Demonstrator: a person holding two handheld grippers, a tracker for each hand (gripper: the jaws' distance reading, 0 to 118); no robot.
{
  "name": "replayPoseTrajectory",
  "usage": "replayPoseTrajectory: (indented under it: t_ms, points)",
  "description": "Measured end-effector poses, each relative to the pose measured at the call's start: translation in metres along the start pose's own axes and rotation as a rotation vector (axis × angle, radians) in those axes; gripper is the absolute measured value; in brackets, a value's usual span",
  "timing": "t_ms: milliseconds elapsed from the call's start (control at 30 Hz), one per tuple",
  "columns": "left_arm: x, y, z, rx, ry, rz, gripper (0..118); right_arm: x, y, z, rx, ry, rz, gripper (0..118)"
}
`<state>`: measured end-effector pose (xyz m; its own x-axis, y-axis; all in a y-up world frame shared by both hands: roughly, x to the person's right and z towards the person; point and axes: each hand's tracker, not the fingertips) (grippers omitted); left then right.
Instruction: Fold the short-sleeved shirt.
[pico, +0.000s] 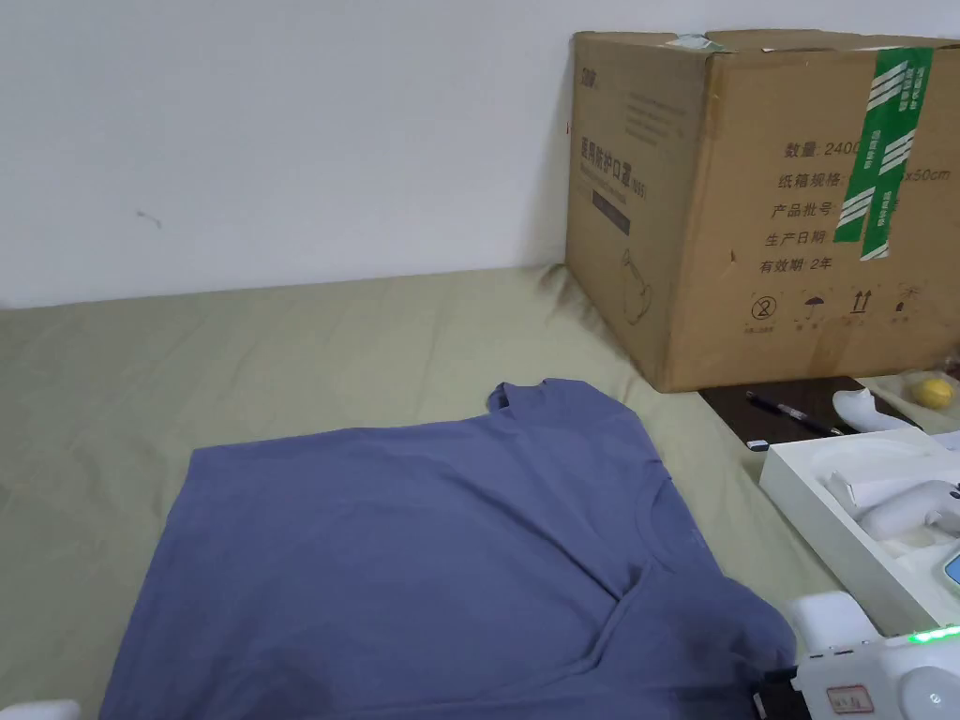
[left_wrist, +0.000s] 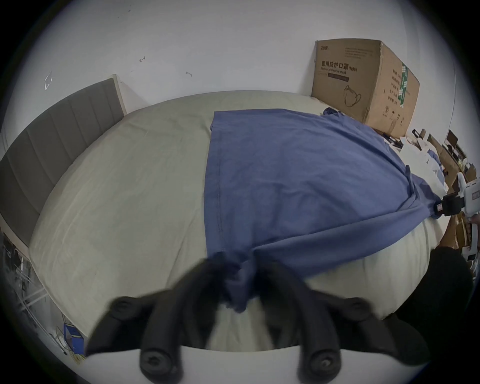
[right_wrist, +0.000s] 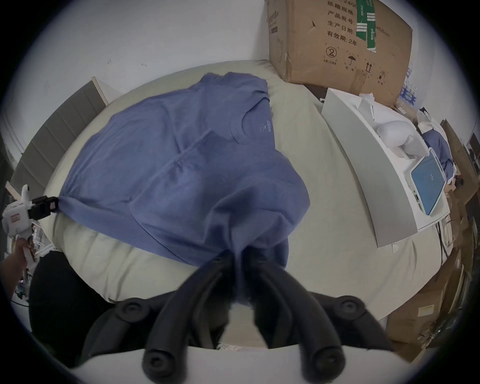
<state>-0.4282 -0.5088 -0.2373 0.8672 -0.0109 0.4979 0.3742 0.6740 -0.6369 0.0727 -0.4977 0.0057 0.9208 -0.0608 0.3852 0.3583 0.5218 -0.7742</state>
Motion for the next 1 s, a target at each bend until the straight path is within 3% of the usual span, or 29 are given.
replayPoseTrajectory:
  t_ms: [33, 67, 100, 133, 167, 200, 333, 467, 500, 533, 567, 600, 633, 667, 700, 767, 867, 933, 1000]
  points:
    - [-0.001, -0.002, -0.003, -0.007, 0.009, 0.0, 73, -0.001, -0.003, -0.003, -0.028, -0.031, 0.018, 44]
    - [-0.003, -0.006, -0.005, -0.026, 0.006, 0.009, 90, -0.002, -0.006, -0.005, -0.044, -0.053, 0.041, 56]
    - [-0.005, -0.008, -0.006, -0.054, 0.002, 0.028, 97, -0.003, -0.008, -0.006, -0.042, -0.067, 0.054, 68]
    - [-0.008, -0.011, -0.006, -0.06, 0.009, 0.046, 98, -0.004, -0.01, -0.004, -0.027, -0.063, 0.045, 97]
    - [-0.011, -0.012, -0.005, -0.065, 0.002, 0.062, 98, -0.004, -0.012, -0.001, -0.025, -0.064, 0.039, 112]
    - [-0.014, -0.013, -0.002, -0.068, -0.009, 0.076, 98, -0.003, -0.013, 0.001, -0.034, -0.065, 0.022, 118]
    - [-0.016, 0.0, 0.039, -0.003, -0.14, 0.172, 98, -0.005, -0.014, 0.033, 0.041, 0.069, -0.079, 115]
    - [-0.003, 0.016, 0.1, 0.124, -0.202, 0.134, 102, -0.025, -0.012, 0.086, 0.208, 0.134, -0.084, 115]
    - [0.002, 0.019, 0.114, 0.128, -0.169, 0.112, 101, -0.032, -0.012, 0.099, 0.248, 0.169, -0.071, 114]
    - [0.007, 0.021, 0.126, 0.139, -0.173, 0.084, 100, -0.038, -0.013, 0.112, 0.308, 0.209, -0.055, 105]
    - [0.012, 0.021, 0.138, 0.173, -0.163, 0.059, 90, -0.048, -0.015, 0.126, 0.386, 0.215, -0.045, 88]
    - [0.019, 0.018, 0.146, 0.223, -0.134, 0.03, 66, -0.056, -0.017, 0.135, 0.44, 0.197, -0.049, 56]
    - [0.025, 0.015, 0.155, 0.269, -0.09, -0.003, 14, -0.065, -0.018, 0.141, 0.477, 0.171, -0.061, 8]
    - [0.032, 0.013, 0.159, 0.292, -0.039, -0.026, 0, -0.072, -0.019, 0.148, 0.509, 0.167, -0.085, 0]
    - [0.035, 0.012, 0.165, 0.306, -0.002, -0.026, 0, -0.075, -0.019, 0.152, 0.547, 0.194, -0.118, 0]
    - [0.033, 0.01, 0.17, 0.324, -0.076, 0.065, 0, -0.079, -0.019, 0.161, 0.578, 0.302, -0.179, 0]
    - [0.019, 0.023, 0.17, 0.291, -0.109, 0.159, 0, -0.084, -0.017, 0.171, 0.588, 0.295, -0.174, 0]
    - [0.008, 0.043, 0.156, 0.124, -0.079, 0.121, 0, -0.087, -0.014, 0.176, 0.581, 0.281, -0.134, 0]
    - [-0.004, 0.06, 0.127, -0.171, -0.144, 0.129, 0, -0.084, -0.013, 0.166, 0.553, 0.281, -0.09, 0]
